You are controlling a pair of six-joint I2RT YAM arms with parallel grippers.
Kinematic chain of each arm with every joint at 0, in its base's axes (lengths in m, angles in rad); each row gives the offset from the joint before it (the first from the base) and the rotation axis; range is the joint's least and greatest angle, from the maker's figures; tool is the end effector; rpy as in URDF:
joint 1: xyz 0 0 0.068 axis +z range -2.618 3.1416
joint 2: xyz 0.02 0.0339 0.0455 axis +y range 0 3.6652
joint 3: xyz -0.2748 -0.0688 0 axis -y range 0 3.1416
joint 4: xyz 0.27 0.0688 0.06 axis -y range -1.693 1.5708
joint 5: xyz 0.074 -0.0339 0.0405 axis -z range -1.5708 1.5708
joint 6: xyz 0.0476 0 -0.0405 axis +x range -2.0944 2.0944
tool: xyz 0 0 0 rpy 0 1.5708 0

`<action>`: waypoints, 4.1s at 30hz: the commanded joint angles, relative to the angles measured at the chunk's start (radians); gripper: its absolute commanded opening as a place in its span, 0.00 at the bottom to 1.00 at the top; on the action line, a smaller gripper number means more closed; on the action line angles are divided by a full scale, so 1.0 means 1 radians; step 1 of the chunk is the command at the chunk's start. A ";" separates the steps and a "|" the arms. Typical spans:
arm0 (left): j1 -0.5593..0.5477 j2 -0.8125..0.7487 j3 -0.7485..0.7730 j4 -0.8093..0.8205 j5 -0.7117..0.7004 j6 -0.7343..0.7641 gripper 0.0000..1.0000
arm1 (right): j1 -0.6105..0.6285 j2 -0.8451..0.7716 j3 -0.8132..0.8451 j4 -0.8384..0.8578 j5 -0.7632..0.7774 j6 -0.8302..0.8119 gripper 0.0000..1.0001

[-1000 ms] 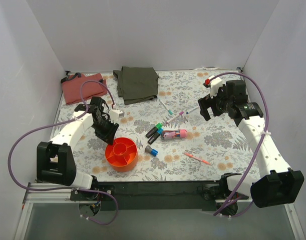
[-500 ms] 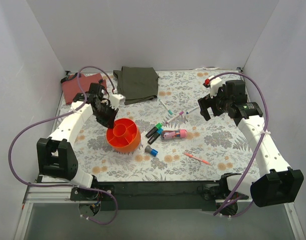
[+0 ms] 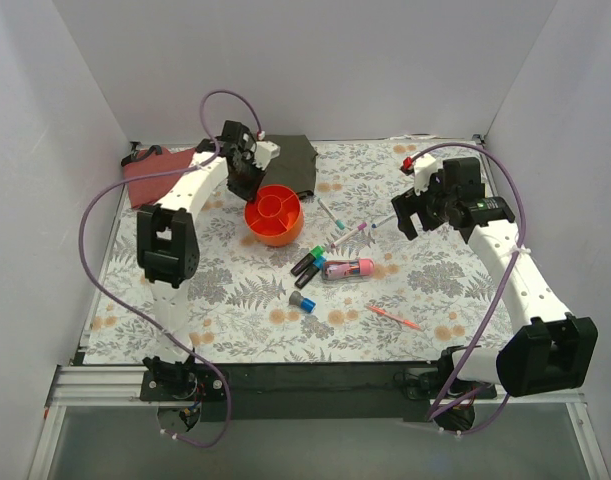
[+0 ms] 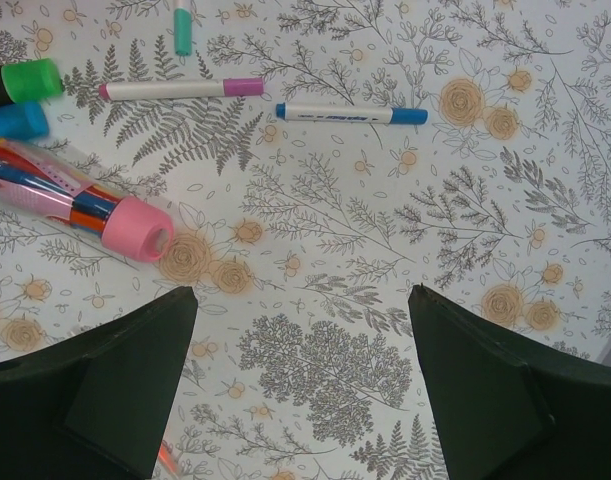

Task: Sort the stationery into containers
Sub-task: Place the storage box at the center of the board, then pick up the pen from the center of the board.

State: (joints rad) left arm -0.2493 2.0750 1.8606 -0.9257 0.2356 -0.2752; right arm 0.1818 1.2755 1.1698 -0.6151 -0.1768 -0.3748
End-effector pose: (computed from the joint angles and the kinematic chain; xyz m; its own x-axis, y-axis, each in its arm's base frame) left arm 0.4620 -0.1291 0.2460 -0.9383 -0.0338 -0.3442 0.0825 0.9446 -0.3176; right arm 0.2991 0.0635 0.3278 -0.4913 -0.4567 -0.7416 -0.5242 0.8351 -0.1670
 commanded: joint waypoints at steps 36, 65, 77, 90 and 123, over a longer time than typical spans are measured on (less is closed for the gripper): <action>-0.220 -0.231 0.299 -0.026 0.047 -0.157 0.75 | -0.028 0.002 -0.010 0.060 -0.015 0.045 0.98; -0.608 0.106 0.325 -0.139 -0.111 0.077 0.81 | -0.525 0.139 -0.018 0.012 -0.400 0.027 0.96; -0.622 0.177 0.270 -0.001 -0.114 0.062 0.81 | -0.538 0.131 0.016 -0.069 -0.392 -0.038 0.96; -0.601 0.290 0.327 0.231 -0.257 0.103 0.67 | -0.539 0.143 -0.035 -0.060 -0.406 -0.029 0.94; -0.473 0.442 0.537 0.191 0.022 -0.012 0.52 | -0.541 0.165 -0.052 -0.060 -0.374 -0.003 0.93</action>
State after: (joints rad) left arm -0.7242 2.5458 2.3684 -0.7181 0.2180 -0.2665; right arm -0.3534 1.4357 1.1290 -0.6804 -0.5457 -0.3878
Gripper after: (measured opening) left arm 0.536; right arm 0.937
